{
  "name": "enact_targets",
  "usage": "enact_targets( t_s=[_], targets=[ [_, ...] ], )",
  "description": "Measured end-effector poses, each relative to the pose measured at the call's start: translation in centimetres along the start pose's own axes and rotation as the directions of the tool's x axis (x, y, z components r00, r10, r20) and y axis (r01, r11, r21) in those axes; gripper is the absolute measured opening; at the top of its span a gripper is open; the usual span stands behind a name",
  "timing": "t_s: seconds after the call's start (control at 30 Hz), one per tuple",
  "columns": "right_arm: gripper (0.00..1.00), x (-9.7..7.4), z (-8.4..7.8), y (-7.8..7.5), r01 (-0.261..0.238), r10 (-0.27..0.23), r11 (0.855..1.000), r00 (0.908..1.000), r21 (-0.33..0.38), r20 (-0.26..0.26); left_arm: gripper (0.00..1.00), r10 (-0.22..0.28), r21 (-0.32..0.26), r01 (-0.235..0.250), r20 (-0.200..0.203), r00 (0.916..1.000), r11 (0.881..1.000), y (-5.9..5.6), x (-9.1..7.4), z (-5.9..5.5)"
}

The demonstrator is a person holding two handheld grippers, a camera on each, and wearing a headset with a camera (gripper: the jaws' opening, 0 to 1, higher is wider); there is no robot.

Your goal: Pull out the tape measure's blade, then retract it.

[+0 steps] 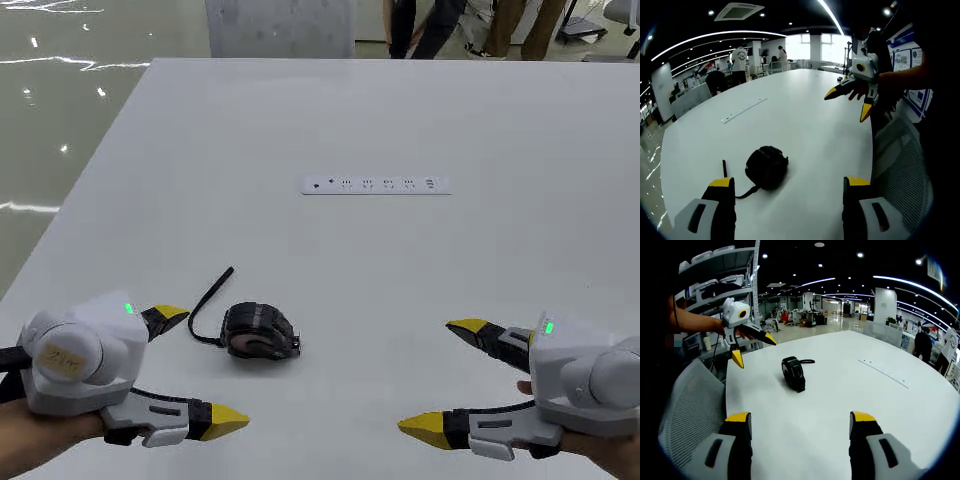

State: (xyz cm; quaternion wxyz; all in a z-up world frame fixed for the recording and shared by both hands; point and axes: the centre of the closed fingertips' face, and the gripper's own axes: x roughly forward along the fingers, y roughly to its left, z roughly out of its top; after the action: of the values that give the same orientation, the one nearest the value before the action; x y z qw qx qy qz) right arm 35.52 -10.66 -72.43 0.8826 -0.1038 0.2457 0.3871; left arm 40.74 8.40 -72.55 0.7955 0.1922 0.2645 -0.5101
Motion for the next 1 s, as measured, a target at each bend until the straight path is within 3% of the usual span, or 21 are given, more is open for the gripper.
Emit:
enact_targets(
  t_s=[0.13, 0.3, 0.63, 0.8, 1.0],
  targets=[
    [0.8, 0.1, 0.0, 0.0, -0.004, 0.004, 1.0, 1.0, -0.004, -0.003, 0.83, -0.001, 0.006, 0.001, -0.003, 1.0, 1.0, 0.1, 0.1, 0.0],
    [0.75, 1.7, 0.4, -0.2, -0.048, 0.047, 0.997, 0.9988, -0.06, -0.017, 0.77, -0.03, 0.053, 0.032, -0.029, 0.9991, 0.998, 0.7, 1.1, 0.1],
    [0.64, 3.1, 0.7, -0.8, -0.071, 0.068, 0.992, 0.9973, -0.101, -0.028, 0.7, -0.059, 0.1, 0.066, -0.071, 0.9957, 0.993, 1.4, 2.2, -0.5],
    [0.62, 5.2, 0.8, -1.1, -0.117, 0.109, 0.984, 0.9921, -0.131, -0.061, 0.67, -0.084, 0.155, 0.107, -0.144, 0.9859, 0.982, 2.6, 3.8, -1.7],
    [0.59, 7.1, 0.7, -1.1, -0.154, 0.143, 0.978, 0.9859, -0.142, -0.086, 0.62, -0.094, 0.201, 0.131, -0.183, 0.9786, 0.971, 3.7, 4.8, -1.9]
  ],
)
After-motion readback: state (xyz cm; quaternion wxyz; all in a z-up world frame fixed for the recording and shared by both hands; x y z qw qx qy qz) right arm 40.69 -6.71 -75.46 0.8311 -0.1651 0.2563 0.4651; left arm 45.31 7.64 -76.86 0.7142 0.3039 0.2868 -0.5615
